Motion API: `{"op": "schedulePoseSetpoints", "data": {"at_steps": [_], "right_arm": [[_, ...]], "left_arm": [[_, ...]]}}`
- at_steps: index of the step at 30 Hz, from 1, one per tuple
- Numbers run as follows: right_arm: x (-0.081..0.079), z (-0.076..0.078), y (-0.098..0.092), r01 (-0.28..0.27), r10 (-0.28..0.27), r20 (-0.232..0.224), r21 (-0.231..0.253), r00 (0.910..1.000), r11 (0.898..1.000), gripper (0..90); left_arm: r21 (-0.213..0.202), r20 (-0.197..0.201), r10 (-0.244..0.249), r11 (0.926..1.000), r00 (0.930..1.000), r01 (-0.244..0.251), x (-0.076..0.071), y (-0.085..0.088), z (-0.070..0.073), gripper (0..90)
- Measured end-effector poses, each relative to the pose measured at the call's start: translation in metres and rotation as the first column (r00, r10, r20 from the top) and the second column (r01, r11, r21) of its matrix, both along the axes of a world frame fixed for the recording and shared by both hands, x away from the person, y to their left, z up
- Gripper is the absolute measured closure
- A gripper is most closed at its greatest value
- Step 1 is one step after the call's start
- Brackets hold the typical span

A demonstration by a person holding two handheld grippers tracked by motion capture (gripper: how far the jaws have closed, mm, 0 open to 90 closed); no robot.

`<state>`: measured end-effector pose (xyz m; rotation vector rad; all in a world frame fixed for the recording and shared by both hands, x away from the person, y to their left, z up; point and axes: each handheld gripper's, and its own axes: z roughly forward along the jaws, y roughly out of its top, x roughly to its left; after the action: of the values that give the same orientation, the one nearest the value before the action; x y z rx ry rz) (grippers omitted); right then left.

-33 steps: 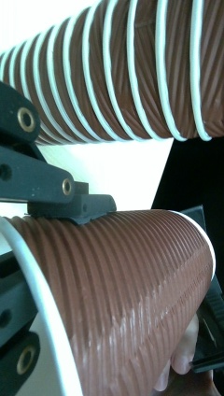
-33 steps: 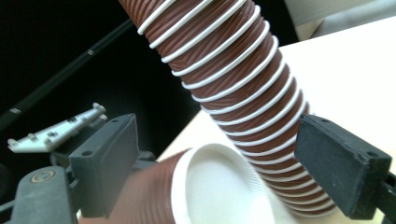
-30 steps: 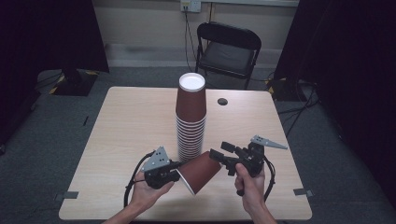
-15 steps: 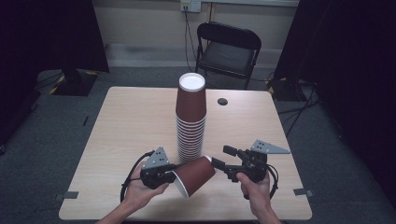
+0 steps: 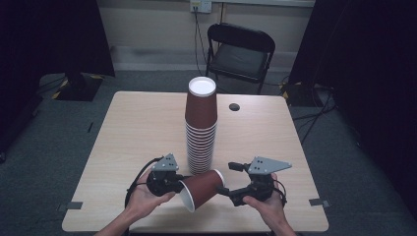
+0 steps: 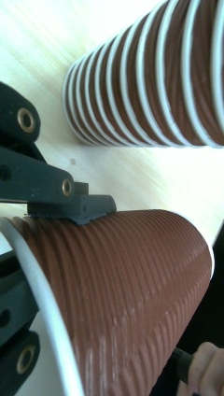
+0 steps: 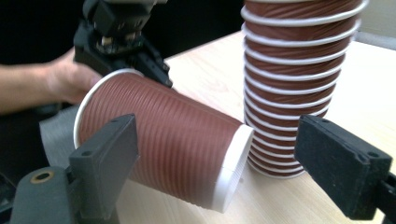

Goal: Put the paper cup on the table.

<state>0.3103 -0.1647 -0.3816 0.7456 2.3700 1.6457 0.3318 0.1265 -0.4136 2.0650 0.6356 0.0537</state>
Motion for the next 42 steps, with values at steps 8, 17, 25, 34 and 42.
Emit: {"op": "schedulePoseSetpoints", "data": {"at_steps": [8, 17, 25, 34, 42], "right_arm": [[-0.006, -0.008, 0.020, -0.091, 0.101, 0.056, -0.151, 0.9933, 0.984, 13.5], [-0.015, -0.018, 0.039, -0.108, 0.167, 0.159, -0.328, 0.9730, 0.939, 13.7], [-0.022, -0.027, 0.051, -0.109, 0.232, 0.236, -0.440, 0.9435, 0.891, 10.7], [-0.029, -0.034, 0.061, -0.079, 0.272, 0.313, -0.512, 0.9100, 0.855, 8.1], [-0.030, -0.042, 0.072, -0.045, 0.272, 0.347, -0.541, 0.8975, 0.840, 8.0]], "left_arm": [[0.063, -0.079, -0.025, 0.9976, 0.9966, 0.030, 0.008, -0.005, -0.002, 85.7], [0.104, -0.164, -0.033, 0.9932, 0.9860, 0.051, 0.019, -0.011, -0.002, 85.6], [0.134, -0.245, -0.048, 0.9874, 0.9683, 0.083, 0.027, -0.017, -0.001, 85.6], [0.186, -0.259, -0.041, 0.9782, 0.9649, 0.092, 0.028, -0.025, 0.004, 85.9], [0.193, -0.297, -0.019, 0.9779, 0.9547, 0.079, 0.029, -0.038, 0.006, 86.0]]}}
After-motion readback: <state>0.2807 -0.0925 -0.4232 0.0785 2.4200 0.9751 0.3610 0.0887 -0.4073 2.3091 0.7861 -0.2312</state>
